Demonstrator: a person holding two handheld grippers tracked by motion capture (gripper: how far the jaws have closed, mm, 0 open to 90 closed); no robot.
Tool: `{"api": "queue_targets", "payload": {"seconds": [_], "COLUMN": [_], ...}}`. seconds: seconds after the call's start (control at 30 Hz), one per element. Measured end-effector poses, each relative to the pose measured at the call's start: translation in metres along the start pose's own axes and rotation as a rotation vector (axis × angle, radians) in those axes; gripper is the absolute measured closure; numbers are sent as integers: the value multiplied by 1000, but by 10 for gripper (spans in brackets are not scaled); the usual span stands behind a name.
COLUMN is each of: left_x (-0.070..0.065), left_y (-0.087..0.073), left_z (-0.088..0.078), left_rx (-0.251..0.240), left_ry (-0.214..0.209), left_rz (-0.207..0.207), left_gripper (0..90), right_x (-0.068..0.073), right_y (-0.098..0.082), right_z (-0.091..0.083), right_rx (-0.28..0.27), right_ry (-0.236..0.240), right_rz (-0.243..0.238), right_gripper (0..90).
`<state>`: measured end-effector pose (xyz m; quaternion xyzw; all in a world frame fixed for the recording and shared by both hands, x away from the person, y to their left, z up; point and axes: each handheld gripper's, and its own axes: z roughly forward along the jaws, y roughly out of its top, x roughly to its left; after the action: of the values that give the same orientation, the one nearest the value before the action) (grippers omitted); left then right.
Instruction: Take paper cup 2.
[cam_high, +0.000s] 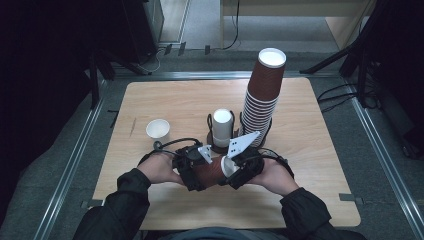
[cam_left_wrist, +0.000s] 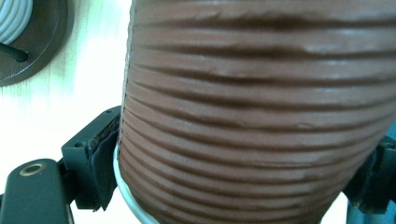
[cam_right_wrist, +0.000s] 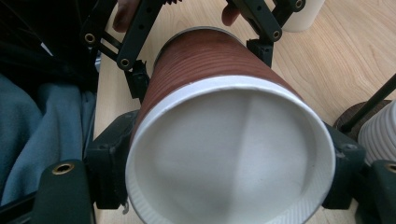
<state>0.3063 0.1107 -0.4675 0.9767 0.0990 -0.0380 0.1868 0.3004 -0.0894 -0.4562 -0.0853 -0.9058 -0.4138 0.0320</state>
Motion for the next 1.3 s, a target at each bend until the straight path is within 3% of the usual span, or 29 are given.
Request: {"api": "queue_targets", "payload": {"seconds": [0.23, 0.27, 0.33, 0.37, 0.43, 0.67, 0.73, 0.93, 1.07, 1.3], "left_x": [1, 1, 6, 6, 8, 9, 8, 7, 8, 11], "left_y": [-5, -5, -8, -8, -11, -19, -23, -32, -39, -41], "left_z": [-2, -3, -8, -8, -10, -15, -19, -26, -31, -31], "left_rx": [-47, -60, -131, -131, -153, -181, -200, -249, -309, -367], "left_ry": [-8, -6, -32, -32, -2, -1, 18, 20, 6, -21], "left_rz": [-6, -10, -44, -44, -46, -61, -61, -79, -103, -124], "left_gripper": [60, 5, 0, 0, 0, 0, 0, 0, 0, 0], "right_x": [0, 0, -1, -1, -3, -7, -7, -9, -10, -10], "right_y": [1, 0, -1, -1, -2, -7, -9, -13, -15, -17], "right_z": [-3, -4, -5, -5, -6, -11, -12, -17, -20, -26], "right_rx": [-5, 2, 4, 6, 6, 0, 3, -19, -37, -82], "right_ry": [-4, -10, -12, -21, -24, -45, -45, -57, -58, -59], "right_rz": [-7, -8, -10, -6, -10, 4, 15, 19, 30, 48], "right_gripper": [221, 221, 220, 220, 220, 219, 219, 218, 218, 217]}}
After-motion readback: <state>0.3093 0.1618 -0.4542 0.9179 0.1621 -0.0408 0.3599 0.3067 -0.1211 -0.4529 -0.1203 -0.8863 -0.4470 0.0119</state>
